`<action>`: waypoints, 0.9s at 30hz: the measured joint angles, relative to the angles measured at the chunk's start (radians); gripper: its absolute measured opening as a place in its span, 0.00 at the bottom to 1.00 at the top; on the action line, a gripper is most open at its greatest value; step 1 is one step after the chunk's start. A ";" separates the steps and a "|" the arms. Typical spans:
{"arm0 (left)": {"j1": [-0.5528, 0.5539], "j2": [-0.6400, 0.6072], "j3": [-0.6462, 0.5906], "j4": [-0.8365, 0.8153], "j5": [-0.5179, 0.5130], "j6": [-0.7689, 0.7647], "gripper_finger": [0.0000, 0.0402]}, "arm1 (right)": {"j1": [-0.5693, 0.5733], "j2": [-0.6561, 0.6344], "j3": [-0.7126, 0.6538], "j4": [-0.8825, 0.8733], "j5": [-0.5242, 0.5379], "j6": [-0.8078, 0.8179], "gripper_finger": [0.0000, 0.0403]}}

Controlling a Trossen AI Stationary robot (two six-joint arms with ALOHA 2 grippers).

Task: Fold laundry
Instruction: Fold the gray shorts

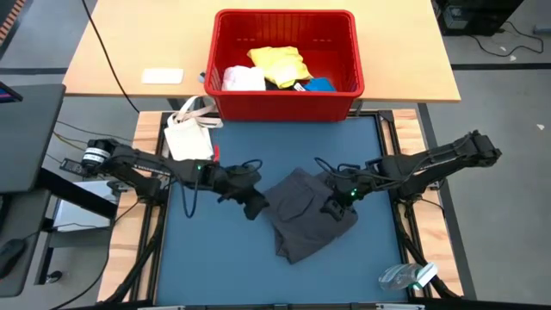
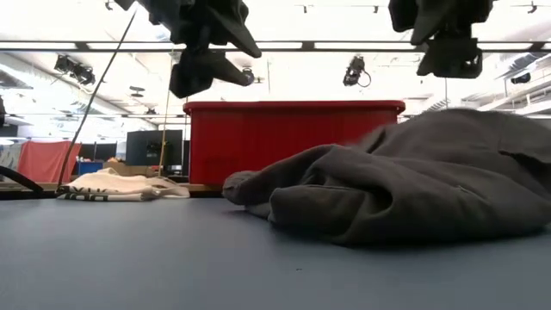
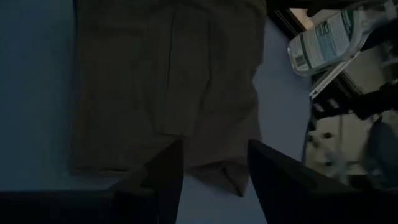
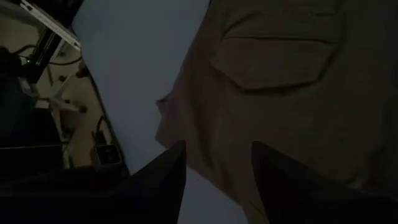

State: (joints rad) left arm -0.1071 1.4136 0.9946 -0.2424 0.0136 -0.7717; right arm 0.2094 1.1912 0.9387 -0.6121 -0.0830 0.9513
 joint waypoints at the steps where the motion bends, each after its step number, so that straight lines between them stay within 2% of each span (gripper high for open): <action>1: 0.008 0.000 0.005 0.003 -0.004 0.040 0.45 | 0.000 0.001 0.002 -0.003 0.016 0.001 0.47; 3: 0.025 0.000 0.008 0.016 -0.040 0.115 0.45 | 0.001 -0.001 0.009 -0.002 0.072 0.029 0.47; 5: 0.043 0.001 0.008 0.015 -0.098 0.126 0.45 | 0.000 -0.010 0.009 -0.002 0.143 0.078 0.47; 10: 0.100 0.078 -0.023 0.049 -0.079 0.139 0.46 | 0.000 -0.013 0.009 0.005 0.270 0.098 0.46; 13: 0.099 0.136 -0.038 0.102 -0.073 0.188 0.49 | -0.003 -0.001 0.009 0.007 0.331 0.026 0.47; 17: 0.105 0.210 -0.037 0.112 -0.093 0.215 0.59 | -0.015 0.029 0.010 -0.005 0.355 -0.101 0.47; 19: 0.114 0.242 -0.037 0.114 -0.094 0.199 0.65 | -0.029 0.054 0.010 -0.018 0.353 -0.102 0.47; 22: 0.129 0.292 -0.037 0.121 -0.032 0.176 0.72 | -0.058 0.086 0.010 -0.028 0.323 -0.059 0.47; 25: 0.137 0.340 -0.038 0.118 0.015 0.157 0.72 | -0.080 0.118 0.009 -0.017 0.267 -0.005 0.47; 27: 0.134 0.357 -0.038 0.113 0.020 0.130 0.66 | -0.086 0.132 0.009 0.010 0.232 0.016 0.47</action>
State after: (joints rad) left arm 0.0271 1.7709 0.9569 -0.1290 0.0338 -0.6419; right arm 0.1238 1.3235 0.9482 -0.6025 0.1494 0.9675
